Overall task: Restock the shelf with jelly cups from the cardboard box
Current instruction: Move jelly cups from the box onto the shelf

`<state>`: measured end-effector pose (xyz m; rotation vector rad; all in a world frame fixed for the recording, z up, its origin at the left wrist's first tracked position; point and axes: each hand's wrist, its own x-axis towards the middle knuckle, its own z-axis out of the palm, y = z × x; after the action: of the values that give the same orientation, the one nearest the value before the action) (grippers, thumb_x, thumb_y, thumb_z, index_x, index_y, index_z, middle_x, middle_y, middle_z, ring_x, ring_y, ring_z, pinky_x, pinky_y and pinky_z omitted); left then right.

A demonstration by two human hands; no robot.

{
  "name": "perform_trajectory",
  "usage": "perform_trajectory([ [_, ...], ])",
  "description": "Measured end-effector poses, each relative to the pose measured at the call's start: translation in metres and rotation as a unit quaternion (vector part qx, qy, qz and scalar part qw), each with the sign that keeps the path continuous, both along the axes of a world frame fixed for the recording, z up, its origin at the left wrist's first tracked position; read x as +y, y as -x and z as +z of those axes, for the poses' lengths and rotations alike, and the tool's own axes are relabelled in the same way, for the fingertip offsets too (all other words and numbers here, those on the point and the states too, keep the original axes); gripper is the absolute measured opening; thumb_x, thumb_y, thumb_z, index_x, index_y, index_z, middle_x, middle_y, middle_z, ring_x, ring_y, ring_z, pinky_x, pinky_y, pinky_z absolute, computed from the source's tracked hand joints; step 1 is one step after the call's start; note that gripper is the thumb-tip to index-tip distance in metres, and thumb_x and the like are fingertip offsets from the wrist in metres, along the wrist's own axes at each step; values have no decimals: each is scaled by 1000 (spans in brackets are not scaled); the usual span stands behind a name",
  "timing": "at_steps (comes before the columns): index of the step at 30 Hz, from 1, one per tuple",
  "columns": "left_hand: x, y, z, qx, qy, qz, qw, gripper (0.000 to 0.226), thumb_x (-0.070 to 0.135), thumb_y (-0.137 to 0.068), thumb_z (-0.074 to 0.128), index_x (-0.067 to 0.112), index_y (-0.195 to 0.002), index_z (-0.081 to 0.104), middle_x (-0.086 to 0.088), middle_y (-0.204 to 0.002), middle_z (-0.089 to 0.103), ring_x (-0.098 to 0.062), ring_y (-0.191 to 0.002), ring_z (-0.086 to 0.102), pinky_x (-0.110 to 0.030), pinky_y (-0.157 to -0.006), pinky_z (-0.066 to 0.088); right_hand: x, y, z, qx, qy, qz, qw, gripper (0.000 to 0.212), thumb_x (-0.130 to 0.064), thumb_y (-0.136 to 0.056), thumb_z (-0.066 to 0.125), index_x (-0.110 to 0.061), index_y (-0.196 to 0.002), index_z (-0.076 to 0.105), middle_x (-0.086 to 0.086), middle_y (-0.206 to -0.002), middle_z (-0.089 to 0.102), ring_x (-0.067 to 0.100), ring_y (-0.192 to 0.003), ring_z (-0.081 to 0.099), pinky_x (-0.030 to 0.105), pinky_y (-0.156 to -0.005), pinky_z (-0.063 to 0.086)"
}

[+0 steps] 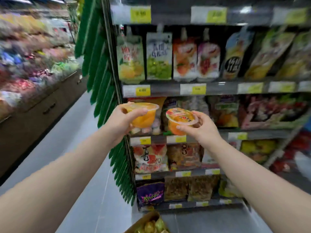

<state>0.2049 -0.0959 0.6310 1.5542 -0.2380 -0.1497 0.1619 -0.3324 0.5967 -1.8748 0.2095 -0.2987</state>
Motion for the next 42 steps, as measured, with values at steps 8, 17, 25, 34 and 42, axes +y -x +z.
perform_trajectory([
  [8, -92, 24, 183, -125, -14, -13, 992, 79, 43, -44, 91, 24, -110, 51, 4, -105, 63, -14, -92, 67, -34, -79, 56, -77, 47, 182, -123, 33, -60, 990, 79, -25, -66, 87, -18, -133, 45, -5, -120, 52, 15, -111, 54, 28, -90, 46],
  [17, -188, 44, 274, -236, 2, 10, 972, 110, 73, -29, 84, 22, -122, 54, 0, -114, 65, -17, -100, 66, -41, -89, 55, -167, 89, 276, -214, 59, -102, 970, 85, -29, -64, 88, -18, -135, 43, -4, -123, 56, 13, -108, 57, 20, -77, 48],
  [25, -241, 33, 306, -274, 5, 19, 961, 101, 61, -35, 86, 23, -122, 52, 5, -111, 65, -12, -100, 66, -38, -90, 55, -214, 75, 307, -237, 73, -123, 961, 88, -32, -63, 88, -17, -137, 44, -2, -125, 57, 15, -110, 57, 33, -96, 49],
  [34, -283, -28, 347, -364, 10, 48, 930, 88, 43, -60, 86, 22, -133, 41, 6, -120, 50, -9, -106, 55, -25, -85, 52, -257, 10, 348, -296, 107, -151, 937, 83, -32, -65, 87, -17, -134, 45, -3, -122, 56, 13, -109, 56, 30, -93, 48],
  [42, -327, -69, 395, -454, -45, 78, 886, 88, 47, -56, 88, 23, -127, 44, 6, -120, 50, -11, -109, 53, -26, -90, 49, -304, -44, 403, -373, 99, -204, 900, 85, -32, -63, 89, -17, -134, 44, -2, -124, 53, 14, -111, 54, 22, -86, 43],
])
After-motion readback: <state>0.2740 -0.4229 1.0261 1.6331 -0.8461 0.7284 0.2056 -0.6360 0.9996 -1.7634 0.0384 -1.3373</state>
